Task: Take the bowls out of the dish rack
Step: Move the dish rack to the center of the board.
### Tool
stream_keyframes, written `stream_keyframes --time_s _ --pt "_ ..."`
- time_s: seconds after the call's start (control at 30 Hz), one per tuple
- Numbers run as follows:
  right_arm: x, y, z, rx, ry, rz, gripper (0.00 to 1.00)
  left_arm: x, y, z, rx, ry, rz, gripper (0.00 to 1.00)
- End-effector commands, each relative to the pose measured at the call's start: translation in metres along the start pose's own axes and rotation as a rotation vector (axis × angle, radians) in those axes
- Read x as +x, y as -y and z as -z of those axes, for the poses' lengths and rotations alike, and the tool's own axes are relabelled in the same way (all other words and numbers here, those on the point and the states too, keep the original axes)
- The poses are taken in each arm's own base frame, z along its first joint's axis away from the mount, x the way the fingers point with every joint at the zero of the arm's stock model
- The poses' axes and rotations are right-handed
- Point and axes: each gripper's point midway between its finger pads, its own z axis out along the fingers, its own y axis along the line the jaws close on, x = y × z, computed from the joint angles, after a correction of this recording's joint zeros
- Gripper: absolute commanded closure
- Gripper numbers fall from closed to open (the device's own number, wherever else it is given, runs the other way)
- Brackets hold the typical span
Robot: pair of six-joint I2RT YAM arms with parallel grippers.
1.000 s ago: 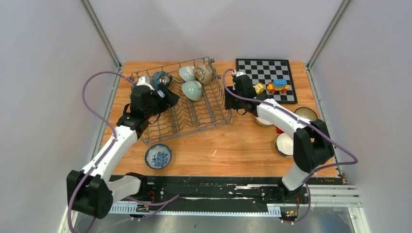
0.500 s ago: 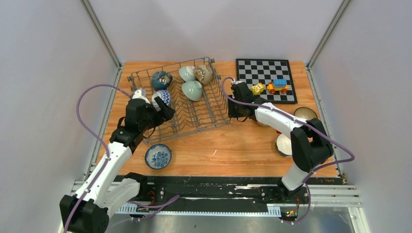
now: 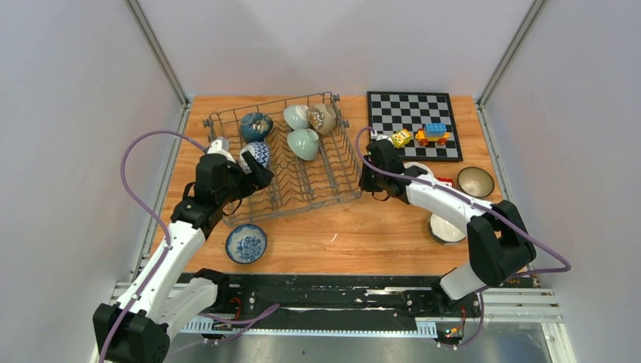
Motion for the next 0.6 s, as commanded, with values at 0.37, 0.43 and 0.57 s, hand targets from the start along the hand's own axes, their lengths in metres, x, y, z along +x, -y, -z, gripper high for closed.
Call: stream_keyframes --time_s 0.37,0.43,0.57 --pt "0.063 0.057 0.035 0.201 -0.135 -0.025 1.00 0.005 -0.005 0.005 -0.009 -0.008 -0.066 0.09" --pt "0.066 0.059 0.040 0.202 -0.132 -0.034 1.00 0.005 -0.006 0.005 -0.014 -0.007 -0.070 0.09" --pt "0.071 0.063 0.047 0.205 -0.126 -0.039 1.00 0.004 -0.008 0.005 -0.021 -0.004 -0.077 0.09"
